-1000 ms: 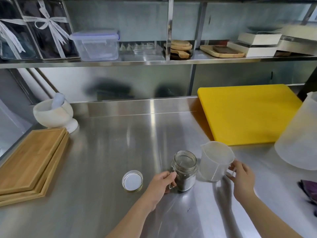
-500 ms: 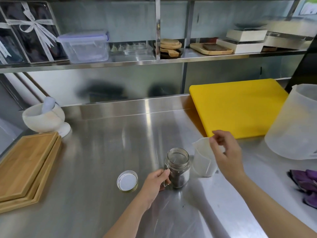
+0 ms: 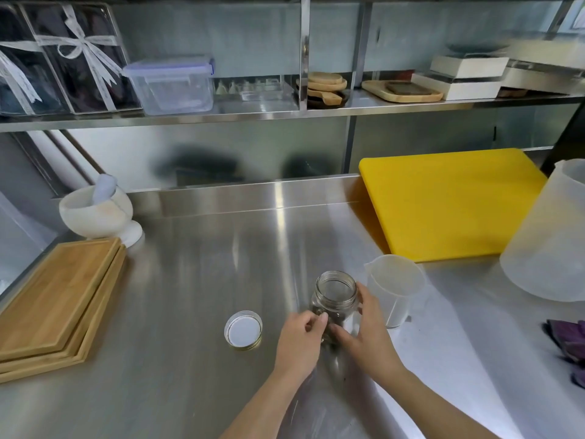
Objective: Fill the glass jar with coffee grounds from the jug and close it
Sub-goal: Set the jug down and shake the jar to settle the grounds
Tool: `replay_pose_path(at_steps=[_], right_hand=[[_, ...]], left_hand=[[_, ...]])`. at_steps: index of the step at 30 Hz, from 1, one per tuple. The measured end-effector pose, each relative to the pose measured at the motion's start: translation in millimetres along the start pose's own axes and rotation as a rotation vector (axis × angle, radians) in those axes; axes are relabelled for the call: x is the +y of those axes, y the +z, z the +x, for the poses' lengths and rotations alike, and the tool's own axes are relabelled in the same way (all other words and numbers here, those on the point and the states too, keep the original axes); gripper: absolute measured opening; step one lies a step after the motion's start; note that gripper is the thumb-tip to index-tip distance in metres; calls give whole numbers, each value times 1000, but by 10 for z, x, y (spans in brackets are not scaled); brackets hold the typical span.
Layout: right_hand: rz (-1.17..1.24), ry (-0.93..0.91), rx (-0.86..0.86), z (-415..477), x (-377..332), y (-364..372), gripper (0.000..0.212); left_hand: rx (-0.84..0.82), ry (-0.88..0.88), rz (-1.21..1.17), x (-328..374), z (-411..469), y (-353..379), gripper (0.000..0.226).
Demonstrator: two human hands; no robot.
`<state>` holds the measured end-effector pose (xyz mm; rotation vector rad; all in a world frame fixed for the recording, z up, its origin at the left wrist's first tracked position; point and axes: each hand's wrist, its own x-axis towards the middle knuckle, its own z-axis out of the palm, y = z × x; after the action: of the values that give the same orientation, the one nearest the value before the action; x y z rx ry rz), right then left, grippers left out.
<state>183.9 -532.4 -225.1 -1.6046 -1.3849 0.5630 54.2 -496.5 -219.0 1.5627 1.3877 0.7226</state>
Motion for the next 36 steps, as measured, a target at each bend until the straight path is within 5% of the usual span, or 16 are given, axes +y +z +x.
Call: replay_pose_path(at_steps=[6, 12, 16, 20, 26, 36], right_hand=[[49, 62, -166, 28, -59, -46, 56], [261, 248, -180, 33, -30, -166, 35], [215, 241, -34, -22, -45, -203, 12], [201, 337, -197, -80, -5, -140, 21], [317, 371, -286, -126, -7, 12, 21], [682, 450, 82, -26, -83, 10, 29]], left_hand=[[-154, -1, 137, 90, -143, 35, 40], [-303, -131, -49, 92, -190, 109, 28], [-112, -133, -231, 62, -184, 47, 28], [281, -4, -189, 93, -25, -160, 14], [12, -87, -331, 174, 177, -235, 29], [-92, -242, -524, 123, 173, -226, 26]])
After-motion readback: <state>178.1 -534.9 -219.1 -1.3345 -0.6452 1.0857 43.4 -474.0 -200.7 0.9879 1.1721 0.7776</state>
